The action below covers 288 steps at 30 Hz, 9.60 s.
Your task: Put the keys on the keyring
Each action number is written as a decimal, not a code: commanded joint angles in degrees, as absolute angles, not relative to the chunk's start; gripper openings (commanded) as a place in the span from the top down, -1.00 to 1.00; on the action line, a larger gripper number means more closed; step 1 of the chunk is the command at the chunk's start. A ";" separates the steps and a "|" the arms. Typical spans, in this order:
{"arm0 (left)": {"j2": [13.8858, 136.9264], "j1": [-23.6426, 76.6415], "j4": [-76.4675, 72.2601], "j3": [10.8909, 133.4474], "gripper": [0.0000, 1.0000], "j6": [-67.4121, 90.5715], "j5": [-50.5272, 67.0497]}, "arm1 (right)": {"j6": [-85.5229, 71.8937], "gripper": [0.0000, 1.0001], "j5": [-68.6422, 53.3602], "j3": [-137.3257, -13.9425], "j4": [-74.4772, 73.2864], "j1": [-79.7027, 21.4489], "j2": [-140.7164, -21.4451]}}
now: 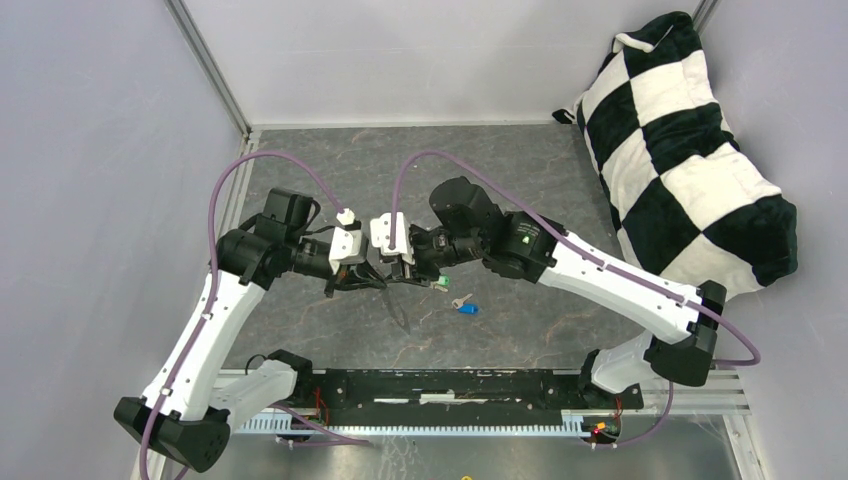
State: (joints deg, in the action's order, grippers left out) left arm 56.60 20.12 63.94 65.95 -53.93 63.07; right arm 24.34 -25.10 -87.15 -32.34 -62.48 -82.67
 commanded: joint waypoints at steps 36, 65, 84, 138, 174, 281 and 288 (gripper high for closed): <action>53.71 20.30 58.71 67.41 0.95 -53.85 63.28 | 15.47 0.30 -28.44 -85.60 -27.82 -60.06 -83.15; 52.19 20.30 48.80 63.72 0.29 -33.85 65.96 | -20.06 0.99 -27.41 -40.74 50.51 -57.45 -64.39; 53.44 20.28 46.84 66.57 0.17 -30.51 72.74 | -21.17 0.98 -27.49 -40.34 53.90 -58.00 -67.98; 49.65 20.30 40.00 60.78 0.96 -25.49 67.05 | -4.45 0.29 -31.60 -57.08 13.72 -59.93 -69.92; 52.69 20.39 55.38 66.51 0.96 -45.20 63.61 | 22.75 0.54 -36.65 -84.72 -26.02 -58.01 -80.63; 52.05 20.39 53.70 65.52 0.96 -41.82 66.17 | 18.71 0.22 -32.34 -79.02 -20.44 -58.45 -75.25; 52.85 20.48 56.44 67.36 0.95 -45.04 64.93 | 20.30 0.32 -33.82 -82.44 -23.96 -58.44 -77.33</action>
State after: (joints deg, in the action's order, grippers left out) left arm 52.80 20.36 54.28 64.49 -40.32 64.75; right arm 17.76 -31.57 -78.08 -19.44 -58.65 -77.01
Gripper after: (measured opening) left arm 0.032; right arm 0.345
